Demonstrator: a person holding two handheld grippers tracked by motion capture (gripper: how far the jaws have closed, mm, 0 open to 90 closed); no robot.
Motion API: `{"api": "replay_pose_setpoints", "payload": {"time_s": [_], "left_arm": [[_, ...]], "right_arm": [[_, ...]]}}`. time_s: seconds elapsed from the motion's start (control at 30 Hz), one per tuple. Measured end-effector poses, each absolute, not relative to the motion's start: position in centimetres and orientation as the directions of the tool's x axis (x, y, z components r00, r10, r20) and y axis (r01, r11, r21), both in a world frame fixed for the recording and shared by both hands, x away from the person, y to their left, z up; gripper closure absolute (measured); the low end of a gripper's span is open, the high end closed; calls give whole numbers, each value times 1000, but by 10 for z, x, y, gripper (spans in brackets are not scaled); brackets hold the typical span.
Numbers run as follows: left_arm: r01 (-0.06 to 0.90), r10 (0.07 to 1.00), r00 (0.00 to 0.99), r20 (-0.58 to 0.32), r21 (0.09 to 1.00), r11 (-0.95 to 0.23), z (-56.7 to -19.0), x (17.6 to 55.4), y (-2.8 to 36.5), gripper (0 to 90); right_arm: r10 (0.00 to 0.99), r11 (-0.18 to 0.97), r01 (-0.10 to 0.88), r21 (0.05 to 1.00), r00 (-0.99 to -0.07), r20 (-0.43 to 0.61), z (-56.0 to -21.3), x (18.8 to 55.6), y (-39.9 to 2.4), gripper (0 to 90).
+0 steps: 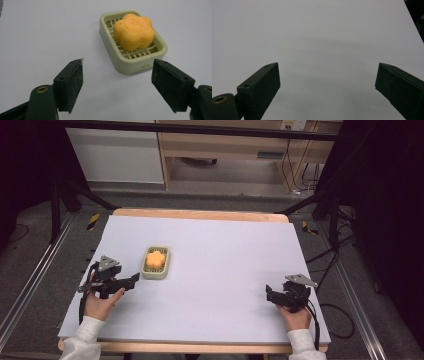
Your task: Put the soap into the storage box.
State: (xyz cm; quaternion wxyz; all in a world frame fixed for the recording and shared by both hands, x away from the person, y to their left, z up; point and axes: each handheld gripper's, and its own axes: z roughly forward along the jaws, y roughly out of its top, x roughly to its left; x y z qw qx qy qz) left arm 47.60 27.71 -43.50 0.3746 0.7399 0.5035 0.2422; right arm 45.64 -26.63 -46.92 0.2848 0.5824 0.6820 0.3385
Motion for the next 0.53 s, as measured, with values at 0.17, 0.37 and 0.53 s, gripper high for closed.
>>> {"api": "replay_pose_setpoints", "payload": {"time_s": [0.17,0.37,0.53], "left_arm": [[561,933,359,-22,804,-197,-444,465,286,245],[573,948,318,-33,803,-164,-453,455,300,240],[594,960,277,-50,794,-130,-458,455,316,232]], "right_arm": [[988,87,601,795,-153,8,-469,455,-269,64],[989,89,599,796,-146,-1,-470,453,-271,64],[989,102,601,793,-144,-18,-470,453,-271,65]]}}
